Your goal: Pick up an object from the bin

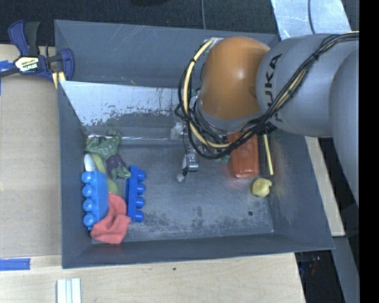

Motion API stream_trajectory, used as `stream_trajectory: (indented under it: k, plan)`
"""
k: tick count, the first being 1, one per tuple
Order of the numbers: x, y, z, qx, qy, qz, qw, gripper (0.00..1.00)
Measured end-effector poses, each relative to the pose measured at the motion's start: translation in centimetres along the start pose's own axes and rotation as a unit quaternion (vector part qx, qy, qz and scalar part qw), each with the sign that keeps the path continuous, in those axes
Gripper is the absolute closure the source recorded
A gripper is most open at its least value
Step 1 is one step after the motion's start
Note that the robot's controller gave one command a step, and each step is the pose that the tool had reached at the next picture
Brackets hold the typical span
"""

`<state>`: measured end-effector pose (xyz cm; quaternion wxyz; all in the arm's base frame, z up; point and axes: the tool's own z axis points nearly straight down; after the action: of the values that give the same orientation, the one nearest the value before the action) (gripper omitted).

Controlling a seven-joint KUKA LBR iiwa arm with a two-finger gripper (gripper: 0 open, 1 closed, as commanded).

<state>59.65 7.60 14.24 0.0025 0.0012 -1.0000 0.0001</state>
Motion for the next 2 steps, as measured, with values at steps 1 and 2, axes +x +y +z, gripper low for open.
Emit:
stream_trajectory:
  k: [1, 2]
  plan:
    - [-0.2, 0.0, -0.5, 0.000, -0.0041, 0.001, 1.0000, 0.00]
    - [-0.4, -1.0, -6.5, 0.000, -0.0025, -0.004, 1.0000, 0.00]
